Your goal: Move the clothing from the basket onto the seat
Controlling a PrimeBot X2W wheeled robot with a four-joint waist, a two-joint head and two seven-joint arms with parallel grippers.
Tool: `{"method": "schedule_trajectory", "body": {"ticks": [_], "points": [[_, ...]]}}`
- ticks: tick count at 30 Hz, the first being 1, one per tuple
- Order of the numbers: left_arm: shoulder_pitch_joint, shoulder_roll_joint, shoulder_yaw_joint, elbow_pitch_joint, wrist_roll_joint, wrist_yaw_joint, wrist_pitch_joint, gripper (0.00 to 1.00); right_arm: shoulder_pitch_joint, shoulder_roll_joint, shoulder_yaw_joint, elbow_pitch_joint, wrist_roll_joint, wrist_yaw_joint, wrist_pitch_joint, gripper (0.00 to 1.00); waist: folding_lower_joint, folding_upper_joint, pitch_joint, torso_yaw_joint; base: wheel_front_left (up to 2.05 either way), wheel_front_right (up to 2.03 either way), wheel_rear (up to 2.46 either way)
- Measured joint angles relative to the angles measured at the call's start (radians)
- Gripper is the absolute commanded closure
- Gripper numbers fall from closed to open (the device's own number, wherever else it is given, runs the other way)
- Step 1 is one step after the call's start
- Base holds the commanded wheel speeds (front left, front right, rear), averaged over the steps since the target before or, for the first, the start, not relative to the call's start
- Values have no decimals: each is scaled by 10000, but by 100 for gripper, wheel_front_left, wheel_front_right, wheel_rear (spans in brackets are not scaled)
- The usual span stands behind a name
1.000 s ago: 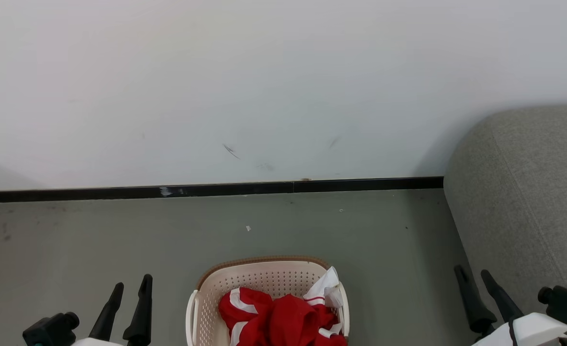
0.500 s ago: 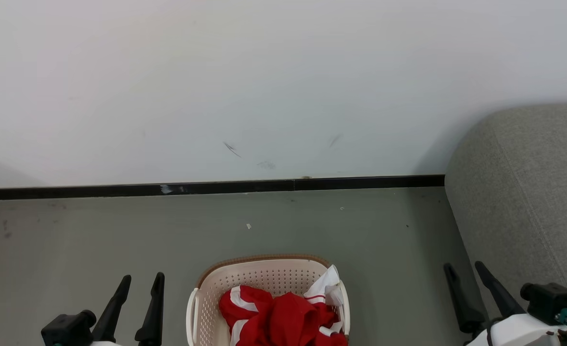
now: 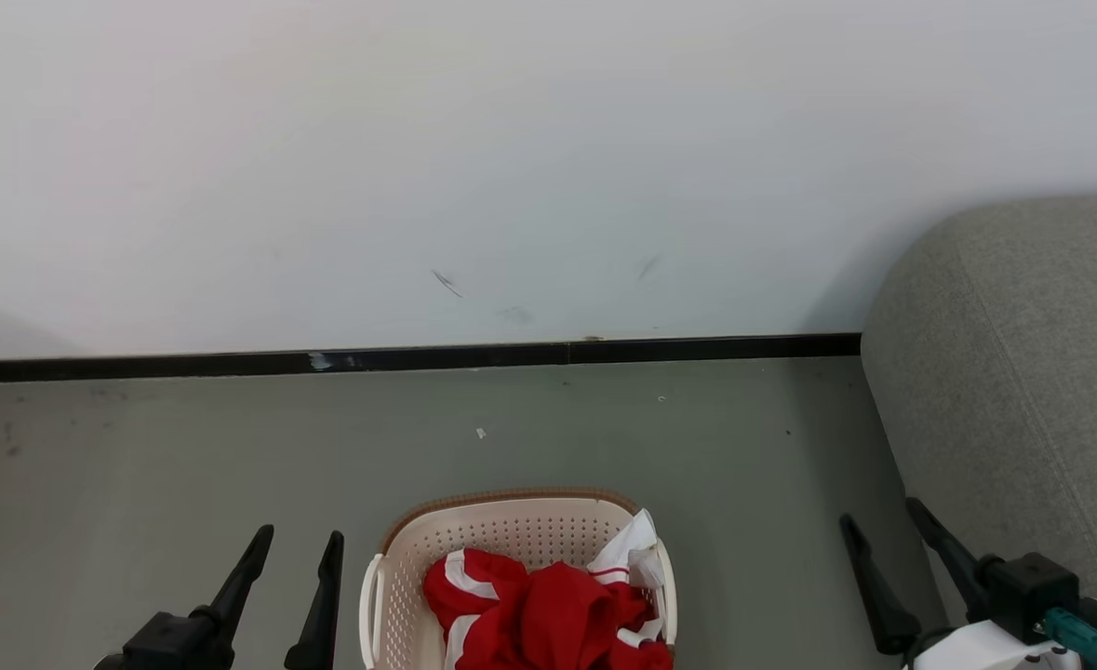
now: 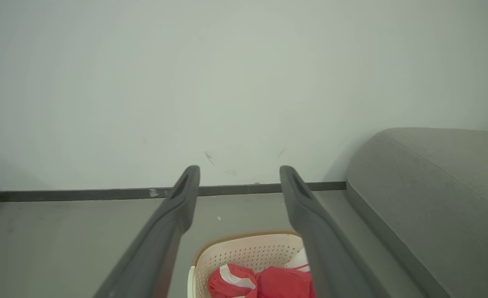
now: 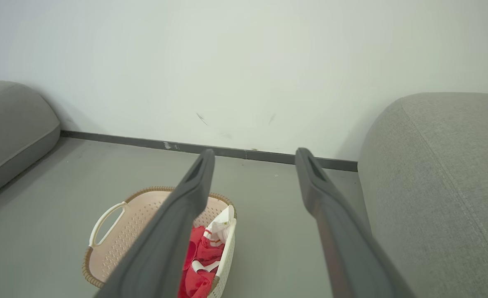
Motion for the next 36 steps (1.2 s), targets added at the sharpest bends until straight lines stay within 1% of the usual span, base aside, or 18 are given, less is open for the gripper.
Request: {"method": "schedule_trajectory", "body": {"ticks": [4,20,30,36], "points": [[4,0,-33,-71,548,-12,-128,0,139,0,21,-54,-593,0,-115,0,0,0,32,-24,0,0,0],[19,-125,-144,134,571,-138,-130,0,323,134,-121,-84,-660,0,-115,0,-1,0,421,-196,0,0,0],[-86,-217,-642,384,564,-238,-128,0,338,226,-86,-178,-696,0,-115,0,-2,0,942,-307,0,0,0],[-647,-265,-1120,516,556,-318,-59,0,335,290,-86,-253,-750,0,-115,0,-2,0,1366,-382,0,0,0]]}}
